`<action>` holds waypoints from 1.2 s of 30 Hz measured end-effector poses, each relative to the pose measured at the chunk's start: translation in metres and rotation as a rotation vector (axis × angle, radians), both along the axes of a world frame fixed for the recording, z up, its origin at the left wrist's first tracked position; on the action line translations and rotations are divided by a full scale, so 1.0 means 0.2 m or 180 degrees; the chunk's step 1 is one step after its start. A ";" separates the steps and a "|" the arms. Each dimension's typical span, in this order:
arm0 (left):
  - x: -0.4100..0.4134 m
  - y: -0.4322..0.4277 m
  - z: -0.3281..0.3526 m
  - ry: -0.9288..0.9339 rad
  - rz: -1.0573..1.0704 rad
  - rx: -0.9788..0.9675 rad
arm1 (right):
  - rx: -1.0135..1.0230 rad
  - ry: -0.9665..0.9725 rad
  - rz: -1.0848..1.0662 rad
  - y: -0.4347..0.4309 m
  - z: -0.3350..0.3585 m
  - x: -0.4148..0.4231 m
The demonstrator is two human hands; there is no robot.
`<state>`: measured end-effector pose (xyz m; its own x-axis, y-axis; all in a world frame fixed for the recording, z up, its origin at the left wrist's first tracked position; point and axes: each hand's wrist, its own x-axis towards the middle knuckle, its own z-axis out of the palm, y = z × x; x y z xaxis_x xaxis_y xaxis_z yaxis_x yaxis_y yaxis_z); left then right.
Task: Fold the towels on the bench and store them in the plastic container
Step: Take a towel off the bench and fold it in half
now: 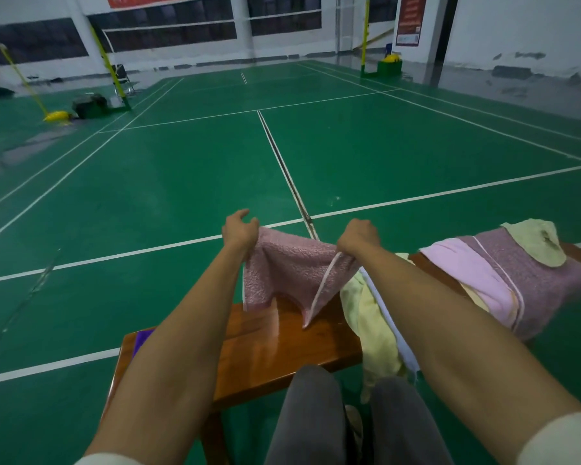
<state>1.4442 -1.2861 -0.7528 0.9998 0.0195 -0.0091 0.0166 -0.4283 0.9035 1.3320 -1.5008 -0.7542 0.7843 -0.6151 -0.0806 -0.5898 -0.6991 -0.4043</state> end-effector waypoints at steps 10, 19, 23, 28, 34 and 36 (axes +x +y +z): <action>-0.01 0.17 -0.19 0.2539 -0.0294 -0.0697 | 0.4573 -0.1894 -0.0312 0.05 0.22 0.15; -0.30 -0.01 -0.26 0.3202 -0.1627 -0.1166 | 0.4999 -0.1123 0.0965 0.11 0.33 0.18; -0.13 0.00 -0.28 0.2197 -0.0742 -0.1373 | 0.3612 -0.0670 0.0623 0.01 0.30 0.12; 0.07 0.13 -0.16 0.0402 0.0251 -0.0077 | 0.1722 -0.0996 -0.0293 -0.09 0.21 0.18; 0.11 0.24 0.03 0.0261 0.0348 -0.1161 | 0.1392 -0.1132 -0.0750 -0.11 0.18 0.15; 0.15 0.26 0.05 0.0578 0.0503 -0.1805 | 0.1719 -0.1092 -0.0842 -0.09 0.19 0.13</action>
